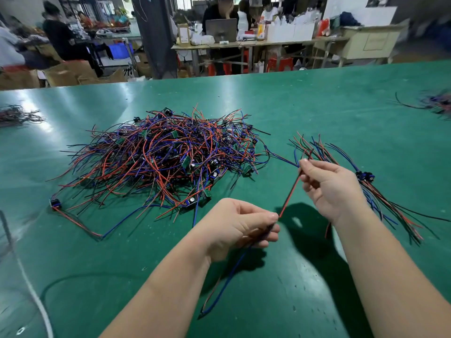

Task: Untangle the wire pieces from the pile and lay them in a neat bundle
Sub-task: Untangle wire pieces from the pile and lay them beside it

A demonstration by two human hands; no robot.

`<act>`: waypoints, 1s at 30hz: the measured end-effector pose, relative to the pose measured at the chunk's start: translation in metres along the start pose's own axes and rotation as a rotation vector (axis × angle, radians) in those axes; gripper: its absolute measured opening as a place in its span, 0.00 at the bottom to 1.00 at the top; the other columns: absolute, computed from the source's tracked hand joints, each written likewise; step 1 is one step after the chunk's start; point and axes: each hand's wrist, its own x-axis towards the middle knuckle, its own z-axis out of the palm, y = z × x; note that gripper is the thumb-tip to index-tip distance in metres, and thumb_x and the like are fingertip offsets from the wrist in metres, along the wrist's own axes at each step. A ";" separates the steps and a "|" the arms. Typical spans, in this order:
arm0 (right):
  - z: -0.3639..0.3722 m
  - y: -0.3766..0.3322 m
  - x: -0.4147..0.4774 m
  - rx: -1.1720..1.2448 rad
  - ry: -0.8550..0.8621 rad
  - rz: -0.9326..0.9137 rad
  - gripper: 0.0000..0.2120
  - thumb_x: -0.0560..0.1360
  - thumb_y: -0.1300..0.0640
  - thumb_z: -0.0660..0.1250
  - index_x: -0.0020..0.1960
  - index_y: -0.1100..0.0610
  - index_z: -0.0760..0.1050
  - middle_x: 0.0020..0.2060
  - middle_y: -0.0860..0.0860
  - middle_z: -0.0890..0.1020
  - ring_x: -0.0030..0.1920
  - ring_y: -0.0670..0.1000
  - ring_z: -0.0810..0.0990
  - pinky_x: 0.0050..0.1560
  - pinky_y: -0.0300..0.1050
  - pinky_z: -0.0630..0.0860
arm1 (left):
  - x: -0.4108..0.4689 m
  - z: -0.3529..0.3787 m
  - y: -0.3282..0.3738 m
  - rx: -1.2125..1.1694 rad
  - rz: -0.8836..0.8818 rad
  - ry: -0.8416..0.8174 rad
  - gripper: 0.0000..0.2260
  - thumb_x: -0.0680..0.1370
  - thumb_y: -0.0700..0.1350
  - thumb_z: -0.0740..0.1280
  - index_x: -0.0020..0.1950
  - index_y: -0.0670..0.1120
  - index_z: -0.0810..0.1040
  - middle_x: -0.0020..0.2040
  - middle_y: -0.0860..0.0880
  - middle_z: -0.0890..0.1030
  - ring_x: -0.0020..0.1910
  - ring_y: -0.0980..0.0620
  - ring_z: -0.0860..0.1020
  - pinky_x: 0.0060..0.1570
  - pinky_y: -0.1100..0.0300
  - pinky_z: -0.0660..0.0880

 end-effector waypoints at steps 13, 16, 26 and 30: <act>0.005 -0.003 0.000 0.297 0.101 0.089 0.08 0.75 0.65 0.66 0.39 0.59 0.72 0.23 0.49 0.78 0.26 0.42 0.80 0.25 0.30 0.72 | -0.004 -0.010 0.008 0.051 -0.046 -0.075 0.03 0.75 0.38 0.69 0.42 0.43 0.78 0.42 0.42 0.85 0.37 0.50 0.84 0.32 0.62 0.79; 0.005 -0.003 -0.001 0.313 0.092 0.083 0.08 0.76 0.64 0.65 0.39 0.60 0.72 0.23 0.50 0.79 0.28 0.44 0.82 0.26 0.30 0.74 | -0.003 -0.012 0.006 0.084 -0.028 -0.035 0.03 0.75 0.38 0.70 0.41 0.43 0.78 0.42 0.42 0.85 0.37 0.50 0.84 0.33 0.62 0.79; 0.000 -0.006 -0.002 0.298 0.070 0.192 0.10 0.76 0.64 0.61 0.36 0.62 0.69 0.29 0.54 0.77 0.31 0.51 0.84 0.28 0.35 0.78 | 0.003 -0.016 0.000 0.305 -0.012 0.071 0.04 0.73 0.37 0.72 0.41 0.43 0.79 0.37 0.45 0.83 0.34 0.52 0.82 0.32 0.64 0.77; -0.005 -0.011 -0.001 0.385 0.011 0.237 0.13 0.79 0.60 0.60 0.38 0.63 0.73 0.31 0.54 0.80 0.34 0.51 0.85 0.29 0.37 0.78 | 0.006 -0.018 0.001 0.334 0.071 0.168 0.05 0.69 0.41 0.76 0.38 0.47 0.81 0.32 0.52 0.80 0.31 0.58 0.77 0.33 0.66 0.75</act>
